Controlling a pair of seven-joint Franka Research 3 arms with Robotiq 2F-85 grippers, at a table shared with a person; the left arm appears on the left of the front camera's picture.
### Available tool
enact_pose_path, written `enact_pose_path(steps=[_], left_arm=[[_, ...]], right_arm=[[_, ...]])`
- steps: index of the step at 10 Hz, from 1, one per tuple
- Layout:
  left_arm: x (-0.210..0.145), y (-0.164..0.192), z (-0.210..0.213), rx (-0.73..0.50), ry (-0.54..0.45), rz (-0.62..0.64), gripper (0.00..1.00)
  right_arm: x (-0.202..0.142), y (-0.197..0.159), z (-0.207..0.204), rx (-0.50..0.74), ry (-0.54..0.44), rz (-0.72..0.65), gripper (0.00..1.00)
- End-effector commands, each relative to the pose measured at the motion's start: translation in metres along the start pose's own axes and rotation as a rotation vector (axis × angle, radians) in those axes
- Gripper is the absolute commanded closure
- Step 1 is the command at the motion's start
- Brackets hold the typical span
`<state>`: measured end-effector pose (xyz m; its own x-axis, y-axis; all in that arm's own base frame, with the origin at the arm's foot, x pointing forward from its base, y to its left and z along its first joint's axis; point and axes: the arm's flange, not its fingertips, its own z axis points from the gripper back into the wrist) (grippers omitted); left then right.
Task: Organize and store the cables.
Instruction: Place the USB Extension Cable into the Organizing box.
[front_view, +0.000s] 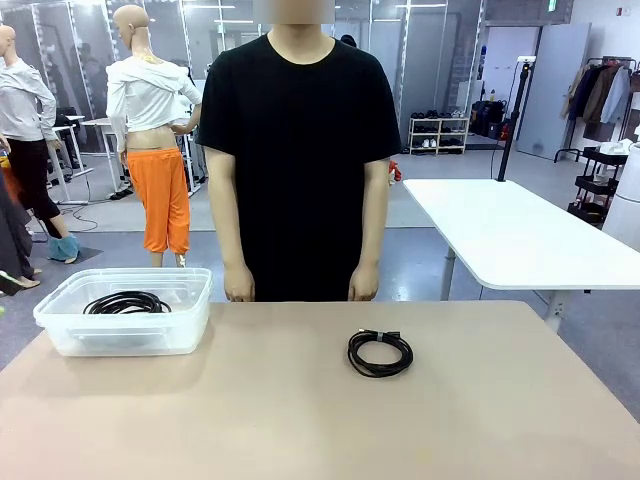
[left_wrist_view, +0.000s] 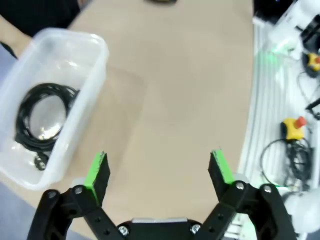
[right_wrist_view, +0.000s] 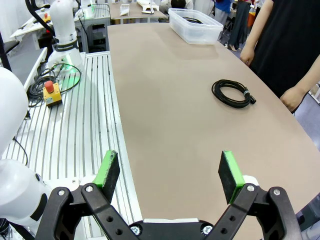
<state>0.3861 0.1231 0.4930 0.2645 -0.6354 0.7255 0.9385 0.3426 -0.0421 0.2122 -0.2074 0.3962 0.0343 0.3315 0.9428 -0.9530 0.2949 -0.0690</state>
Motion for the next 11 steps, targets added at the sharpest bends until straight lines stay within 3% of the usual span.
enact_pose_path(steps=[1, 3, 5, 6, 7, 11], left_arm=[[-0.035, -0.003, 0.005, 0.075, -0.177, -0.130, 0.00], [-0.071, -0.004, 0.001, 0.148, -0.252, -0.190, 0.00], [-0.095, 0.007, 0.000, 0.062, -0.320, -0.173, 0.00], [-0.094, 0.019, -0.001, -0.005, -0.327, -0.214, 0.00], [-0.090, -0.008, 0.002, 0.113, -0.265, -0.160, 0.00], [-0.090, -0.008, 0.002, 0.113, -0.265, -0.160, 0.00]], right_arm=[[0.001, -0.001, 0.002, -0.007, -0.013, 0.015, 0.00], [0.001, -0.001, 0.002, -0.007, -0.013, 0.015, 0.00], [0.001, -0.001, 0.002, -0.007, -0.013, 0.015, 0.00], [0.001, -0.001, 0.002, -0.007, -0.013, 0.015, 0.00], [0.001, -0.001, 0.002, -0.007, -0.013, 0.015, 0.00], [0.001, -0.001, 0.002, -0.007, -0.013, 0.015, 0.00]])
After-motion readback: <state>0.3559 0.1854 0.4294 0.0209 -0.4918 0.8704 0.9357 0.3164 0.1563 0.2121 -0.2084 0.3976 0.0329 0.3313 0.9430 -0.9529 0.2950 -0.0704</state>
